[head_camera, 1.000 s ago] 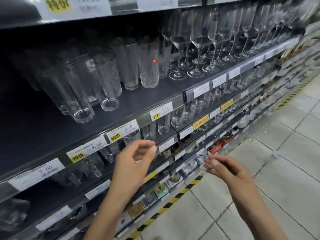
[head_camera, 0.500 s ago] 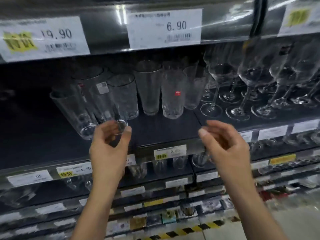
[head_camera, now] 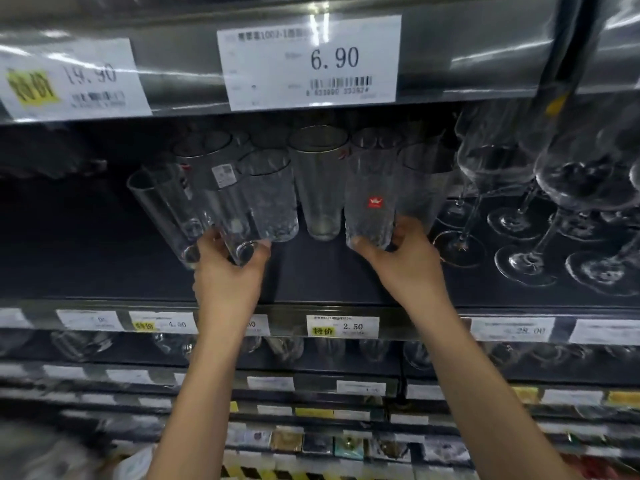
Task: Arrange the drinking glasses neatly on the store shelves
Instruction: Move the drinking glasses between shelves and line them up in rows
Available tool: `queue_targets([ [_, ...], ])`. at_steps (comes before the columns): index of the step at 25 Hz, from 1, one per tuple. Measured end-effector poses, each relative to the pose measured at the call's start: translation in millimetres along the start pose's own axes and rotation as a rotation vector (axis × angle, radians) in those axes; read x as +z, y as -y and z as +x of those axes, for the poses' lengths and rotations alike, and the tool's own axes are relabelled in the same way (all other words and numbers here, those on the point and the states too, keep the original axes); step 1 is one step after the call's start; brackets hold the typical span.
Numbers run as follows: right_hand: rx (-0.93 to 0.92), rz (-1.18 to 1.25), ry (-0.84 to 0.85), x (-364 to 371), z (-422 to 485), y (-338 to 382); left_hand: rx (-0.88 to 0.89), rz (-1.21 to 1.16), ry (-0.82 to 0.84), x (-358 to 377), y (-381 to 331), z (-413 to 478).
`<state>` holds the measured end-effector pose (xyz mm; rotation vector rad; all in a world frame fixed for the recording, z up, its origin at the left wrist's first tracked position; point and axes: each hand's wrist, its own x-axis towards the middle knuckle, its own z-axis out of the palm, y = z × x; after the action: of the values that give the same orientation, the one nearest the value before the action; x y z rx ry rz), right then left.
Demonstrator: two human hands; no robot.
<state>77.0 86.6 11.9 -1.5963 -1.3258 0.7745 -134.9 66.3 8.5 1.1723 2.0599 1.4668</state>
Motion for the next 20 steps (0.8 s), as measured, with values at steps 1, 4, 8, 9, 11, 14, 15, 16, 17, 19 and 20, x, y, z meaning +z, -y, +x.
queue_targets([
  [1,0.003,-0.003,-0.006,2.1,3.6,0.6,-0.005,0.005,0.016,1.2,-0.8,2.7],
  [4,-0.008,-0.024,-0.062,8.6,10.2,4.0,-0.006,0.044,0.041,4.2,-5.7,7.5],
  [8,-0.033,-0.082,-0.129,11.9,11.4,6.5,0.012,0.064,0.035,7.1,-6.0,7.5],
  [9,-0.04,-0.1,-0.133,11.5,11.0,6.8,0.014,0.064,0.035,6.7,-5.7,7.5],
  [11,-0.058,-0.126,-0.13,9.0,8.0,6.0,0.017,0.076,0.048,4.7,-5.3,6.5],
  [14,-0.066,-0.113,-0.088,2.2,-2.8,2.4,0.039,0.072,0.101,1.0,-0.2,3.4],
  [15,-0.064,-0.111,-0.075,-0.1,-5.9,1.1,0.045,0.064,0.119,-0.4,1.5,2.4],
  [16,-0.061,-0.106,-0.063,-2.3,-8.4,0.5,0.05,0.054,0.138,-2.1,3.0,2.0],
  [17,-0.06,-0.093,-0.048,-3.6,-9.4,-0.3,0.052,0.043,0.16,-3.8,2.9,1.7],
  [19,-0.07,-0.038,-0.003,-4.8,-7.9,0.6,0.041,-0.003,0.215,-5.7,-0.9,2.5],
  [20,-0.081,-0.013,0.024,-4.8,-6.3,2.2,0.039,-0.041,0.241,-5.8,-3.1,3.8],
])
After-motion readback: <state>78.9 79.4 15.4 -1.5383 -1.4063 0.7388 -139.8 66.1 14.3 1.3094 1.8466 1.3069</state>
